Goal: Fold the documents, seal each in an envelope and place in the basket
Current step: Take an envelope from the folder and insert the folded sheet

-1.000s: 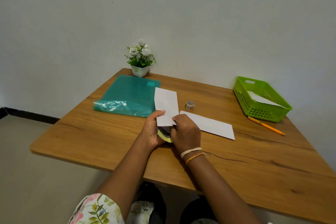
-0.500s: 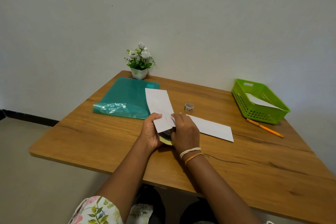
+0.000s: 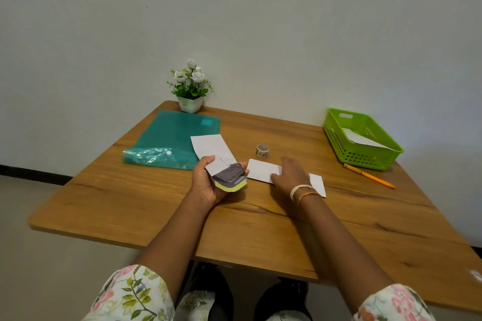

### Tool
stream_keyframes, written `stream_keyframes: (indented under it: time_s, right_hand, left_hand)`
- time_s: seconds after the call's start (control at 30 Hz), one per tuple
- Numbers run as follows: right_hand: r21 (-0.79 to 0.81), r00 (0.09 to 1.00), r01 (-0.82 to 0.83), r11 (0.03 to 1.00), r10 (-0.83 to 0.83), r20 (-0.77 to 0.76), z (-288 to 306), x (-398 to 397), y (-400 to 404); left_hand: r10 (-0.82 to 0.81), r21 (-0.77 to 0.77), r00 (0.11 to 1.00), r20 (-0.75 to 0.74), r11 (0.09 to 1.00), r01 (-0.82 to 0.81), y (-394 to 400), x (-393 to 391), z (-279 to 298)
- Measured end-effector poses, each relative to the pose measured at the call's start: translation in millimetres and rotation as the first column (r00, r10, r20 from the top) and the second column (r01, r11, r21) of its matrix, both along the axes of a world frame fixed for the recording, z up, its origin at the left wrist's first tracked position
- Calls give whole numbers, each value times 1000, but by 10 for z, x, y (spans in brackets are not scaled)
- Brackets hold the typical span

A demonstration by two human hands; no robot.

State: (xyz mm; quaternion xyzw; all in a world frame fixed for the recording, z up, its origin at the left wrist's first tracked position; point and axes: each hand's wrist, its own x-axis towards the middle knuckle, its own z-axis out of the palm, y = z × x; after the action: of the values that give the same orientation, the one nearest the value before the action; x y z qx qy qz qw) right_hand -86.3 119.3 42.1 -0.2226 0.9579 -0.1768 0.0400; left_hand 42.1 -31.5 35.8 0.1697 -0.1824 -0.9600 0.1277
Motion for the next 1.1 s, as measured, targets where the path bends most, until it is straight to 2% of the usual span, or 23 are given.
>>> stream_keyframes:
  time_s: [0.07,0.23,0.37,0.43,0.53,0.63,0.73,0.8,0.83,0.9,1.0,1.1]
  right_hand:
    - [170,996,-17,985,2,86,-6,-109,63]
    - [340,998,-40,940,25,49,138,-125,139]
    - [264,967,-80,961,10,256,185,-61,130]
    - [219,950,-86,972,15,311,175,-29,146]
    - [117,949,7,993,-44,312,202,24,209]
    - [-102,925,128,987,-82,370,218,35,284]
    - [-360,828,330,873,-84,554,249,78,371]
    - [-431,697,449,783,-5,717,286,90,467]
    - [-435,621,460,774,70,781,332,106,514]
    - [-418,492,364,832,209,845,408,147,581]
    - [-430,375,174,886,344,861,418,230,555]
    - [-434,293,161,886,377,879,378,309,448]
  left_hand:
    - [0,1,1000,9,1000,0,-8,-6,-8]
    - [13,3,999,31,1000,-13,-18,-33,-27]
    - [-20,-30,999,36,999,21,-23,-47,-49]
    - [-37,-39,999,33,999,38,-28,-78,-37]
    - [-14,-38,1000,7,999,14,-34,-175,-21]
    - [46,-12,999,-3,999,-46,-20,-284,-67]
    - [78,9,997,3,997,-78,8,-370,-101]
    - [90,27,996,-10,996,-90,11,-403,-87]
    - [102,41,995,-13,994,-102,-1,-420,-90]
    - [117,42,993,-21,992,-116,-37,-440,-106]
    - [81,-3,997,-10,997,-81,-64,-439,-140]
    - [31,-17,999,14,999,-31,-66,-421,-131]
